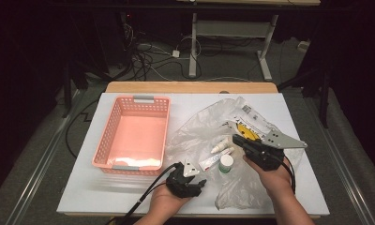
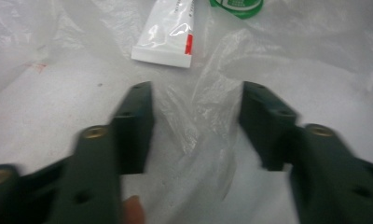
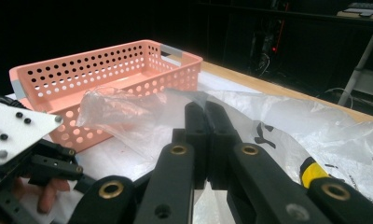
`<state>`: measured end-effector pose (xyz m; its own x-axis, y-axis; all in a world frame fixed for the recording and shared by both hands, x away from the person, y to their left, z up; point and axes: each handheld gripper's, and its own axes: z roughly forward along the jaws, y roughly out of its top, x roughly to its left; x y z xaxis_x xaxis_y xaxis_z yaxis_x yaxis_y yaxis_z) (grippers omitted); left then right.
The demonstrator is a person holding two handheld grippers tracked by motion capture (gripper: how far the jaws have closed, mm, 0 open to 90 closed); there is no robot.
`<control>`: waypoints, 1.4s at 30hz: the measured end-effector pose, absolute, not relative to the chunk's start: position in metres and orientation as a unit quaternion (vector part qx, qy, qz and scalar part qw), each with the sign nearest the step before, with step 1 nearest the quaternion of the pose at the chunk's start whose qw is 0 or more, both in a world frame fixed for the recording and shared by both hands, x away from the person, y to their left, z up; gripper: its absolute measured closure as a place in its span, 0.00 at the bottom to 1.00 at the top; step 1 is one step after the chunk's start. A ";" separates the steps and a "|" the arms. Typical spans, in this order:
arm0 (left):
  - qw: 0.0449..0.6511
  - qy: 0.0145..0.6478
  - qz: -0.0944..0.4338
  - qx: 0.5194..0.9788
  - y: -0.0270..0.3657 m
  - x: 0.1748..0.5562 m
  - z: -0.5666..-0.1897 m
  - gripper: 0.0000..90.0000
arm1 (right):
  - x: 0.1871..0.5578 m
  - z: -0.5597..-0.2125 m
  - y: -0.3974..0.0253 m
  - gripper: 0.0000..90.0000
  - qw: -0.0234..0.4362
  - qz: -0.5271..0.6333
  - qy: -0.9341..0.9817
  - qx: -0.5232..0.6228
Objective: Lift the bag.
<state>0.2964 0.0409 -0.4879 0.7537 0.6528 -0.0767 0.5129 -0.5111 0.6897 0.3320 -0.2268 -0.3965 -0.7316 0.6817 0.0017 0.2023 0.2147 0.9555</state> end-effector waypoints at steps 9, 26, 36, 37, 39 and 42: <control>0.393 0.324 0.075 0.857 0.047 0.297 -0.487 0.99 | 0.331 -0.395 -0.227 1.00 0.219 0.554 0.747 0.296; 0.578 0.267 0.197 0.746 0.058 0.309 -0.386 0.99 | 0.335 -0.380 -0.232 1.00 0.249 0.572 0.719 0.306; 0.616 0.215 0.255 0.713 0.041 0.351 -0.305 0.99 | 0.353 -0.347 -0.237 1.00 0.292 0.592 0.685 0.310; 0.619 0.212 0.259 0.711 0.039 0.355 -0.298 0.99 | 0.354 -0.342 -0.237 1.00 0.296 0.595 0.680 0.310; 0.625 0.205 0.266 0.705 0.034 0.360 -0.285 0.99 | 0.357 -0.332 -0.238 1.00 0.305 0.600 0.672 0.308; 0.637 0.197 0.275 0.693 0.029 0.367 -0.266 0.99 | 0.362 -0.314 -0.240 1.00 0.321 0.612 0.655 0.306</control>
<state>0.3672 0.0287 -0.2658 0.7716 0.6225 0.1305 -0.0777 -0.1114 0.9907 0.3620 -0.2400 -0.3141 -0.6068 0.7936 -0.0446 0.0086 0.0626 0.9980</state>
